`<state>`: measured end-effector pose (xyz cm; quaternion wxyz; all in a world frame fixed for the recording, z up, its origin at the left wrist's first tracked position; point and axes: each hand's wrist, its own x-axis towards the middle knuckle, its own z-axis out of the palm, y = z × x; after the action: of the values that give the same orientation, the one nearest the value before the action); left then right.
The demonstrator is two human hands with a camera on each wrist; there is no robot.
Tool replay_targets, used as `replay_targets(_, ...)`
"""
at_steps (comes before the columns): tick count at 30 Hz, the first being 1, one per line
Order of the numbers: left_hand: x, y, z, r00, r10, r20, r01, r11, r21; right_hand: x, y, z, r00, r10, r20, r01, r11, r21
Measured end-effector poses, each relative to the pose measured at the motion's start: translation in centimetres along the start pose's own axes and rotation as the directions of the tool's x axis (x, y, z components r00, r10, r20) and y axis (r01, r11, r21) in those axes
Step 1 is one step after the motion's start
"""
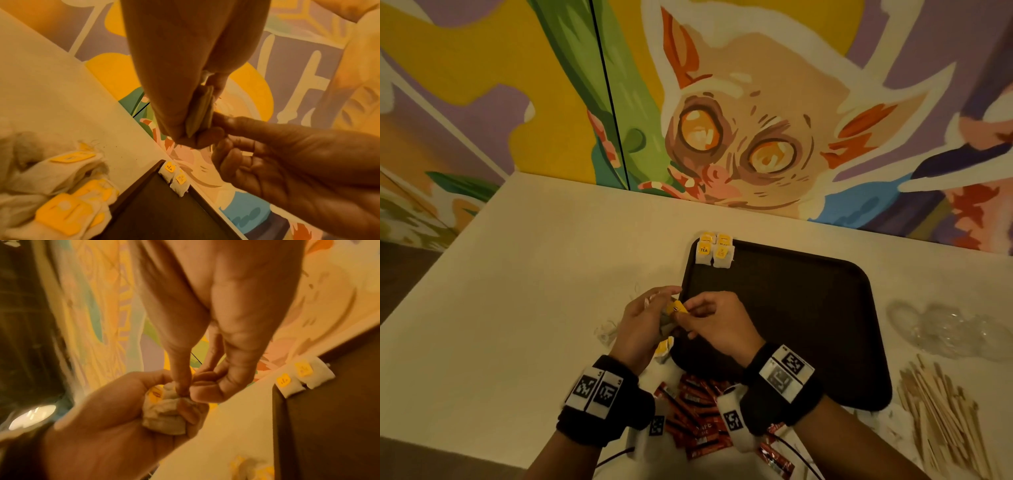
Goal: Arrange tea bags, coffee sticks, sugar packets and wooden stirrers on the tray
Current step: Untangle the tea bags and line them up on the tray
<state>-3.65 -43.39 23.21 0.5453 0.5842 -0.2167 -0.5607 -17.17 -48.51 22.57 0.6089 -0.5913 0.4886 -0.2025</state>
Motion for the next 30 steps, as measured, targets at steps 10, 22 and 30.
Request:
replay_targets(10, -0.9, 0.0, -1.1, 1.000, -0.007, -0.002, 0.007, 0.998, -0.068, -2.1, -1.2, -2.0, 0.997, -0.078, -0.004, 0.077, 0.966, 0.248)
replay_targets(22, -1.4, 2.1, -1.5, 0.901, 0.113, 0.419, -0.241, 0.934, 0.265, -3.2, -3.8, -4.9, 0.933, -0.249, 0.261, 0.305, 0.931, -0.201)
replay_targets(30, -1.5, 2.3, -1.0, 0.899, 0.150, 0.411, -0.290, 0.907, 0.305, -3.6, -3.7, -5.7, 0.940, -0.278, 0.198, 0.311, 0.936, -0.162)
